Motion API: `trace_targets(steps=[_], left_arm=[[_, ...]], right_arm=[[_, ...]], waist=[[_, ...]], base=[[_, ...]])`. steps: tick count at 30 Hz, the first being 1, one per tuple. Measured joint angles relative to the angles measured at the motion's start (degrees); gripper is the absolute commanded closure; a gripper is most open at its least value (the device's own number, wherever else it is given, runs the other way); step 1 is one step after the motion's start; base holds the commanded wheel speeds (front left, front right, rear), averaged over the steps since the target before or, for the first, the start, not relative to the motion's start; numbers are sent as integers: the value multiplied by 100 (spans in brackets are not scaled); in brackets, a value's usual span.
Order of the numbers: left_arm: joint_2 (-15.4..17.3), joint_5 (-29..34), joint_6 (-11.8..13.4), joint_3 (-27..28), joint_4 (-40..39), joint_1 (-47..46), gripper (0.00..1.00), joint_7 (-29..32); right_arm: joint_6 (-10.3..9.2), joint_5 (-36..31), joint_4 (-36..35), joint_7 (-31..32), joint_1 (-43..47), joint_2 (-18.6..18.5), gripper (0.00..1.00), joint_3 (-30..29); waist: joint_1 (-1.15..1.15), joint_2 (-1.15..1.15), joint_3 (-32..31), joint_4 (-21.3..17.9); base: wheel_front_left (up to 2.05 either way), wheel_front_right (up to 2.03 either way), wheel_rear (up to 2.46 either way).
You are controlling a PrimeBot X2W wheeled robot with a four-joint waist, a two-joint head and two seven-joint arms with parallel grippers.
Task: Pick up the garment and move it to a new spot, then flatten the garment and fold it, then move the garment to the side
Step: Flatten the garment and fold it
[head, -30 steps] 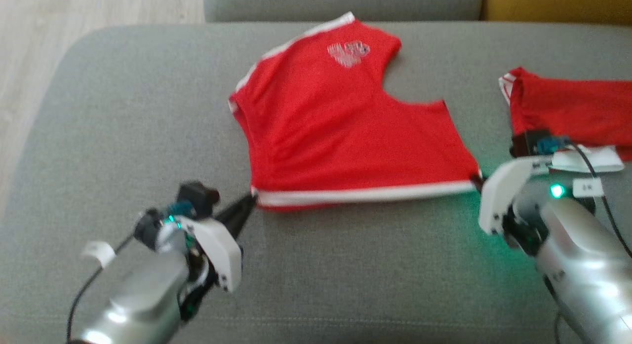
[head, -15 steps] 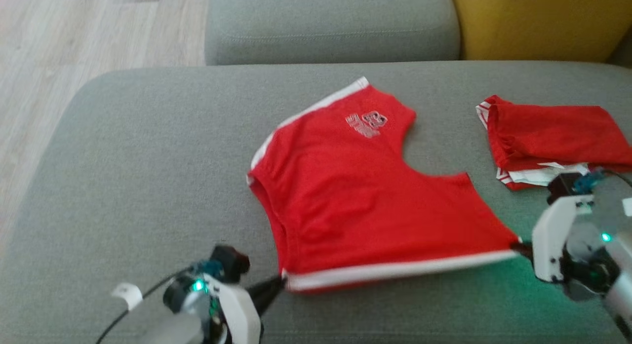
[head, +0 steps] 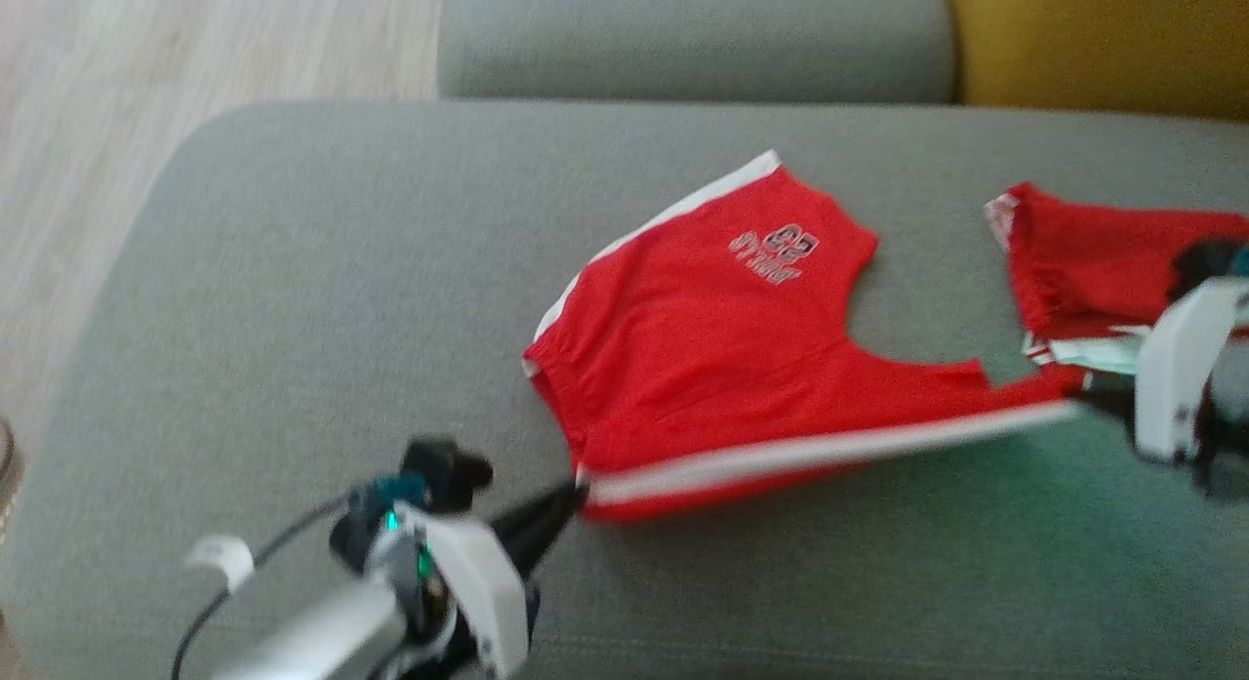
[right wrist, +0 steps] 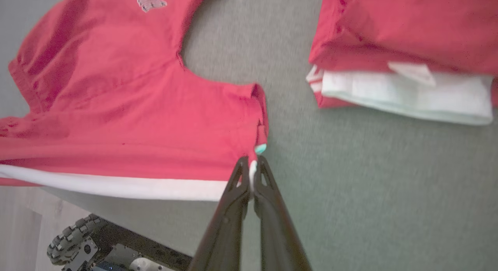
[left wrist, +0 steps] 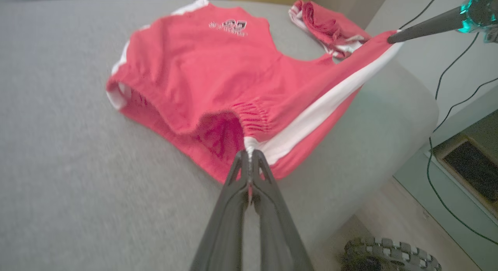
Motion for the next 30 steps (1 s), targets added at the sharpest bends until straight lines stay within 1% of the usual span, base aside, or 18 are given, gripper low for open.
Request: trace_targets(steps=[5, 10, 13, 15, 17, 20, 25, 30], left_arm=[[-127, 55, 9, 242, -89, -647, 100, -218], [-367, 99, -2, 299, 64, -980, 100, -309], [-524, 99, -104, 358, 288, -1205, 100, -348], [-650, 99, -178, 379, 466, -1414, 100, -405], [-803, 99, -245, 401, 646, -1630, 100, -450], [-1004, 99, -354, 410, 929, -1891, 100, -554], [-1269, 123, -455, 399, 1411, -2211, 100, -753], [-1462, 148, -531, 364, 1719, -2425, 100, -887]], right_arm=[[0, -543, -122, 322, -753, 240, 100, -527], [0, -1012, -2, 583, -1537, 737, 100, -1102], [0, -1482, 134, 657, -1965, 918, 100, -1279], [0, -1791, 265, 651, -2251, 996, 100, -1410], [0, -1959, 487, 637, -2540, 1179, 100, -1689], [0, -2327, 744, 581, -2885, 1397, 100, -1845], [0, -2855, 1092, 337, -3264, 1511, 100, -1995], [0, -3162, 1360, 136, -3450, 1579, 100, -2029]], waist=[[0, 0, 377, 267], [1, 0, 777, 564], [1, 0, 1047, 729], [1, 0, 1236, 834], [1, 0, 1420, 939], [2, 0, 1675, 1096], [2, 0, 2046, 1338], [2, 0, 2280, 1491]], base=[[0, 0, 0], [0, 0, 0], [0, 0, 0], [0, 0, 0], [0, 0, 0], [0, 0, 0], [0, 0, 0], [0, 0, 0]])
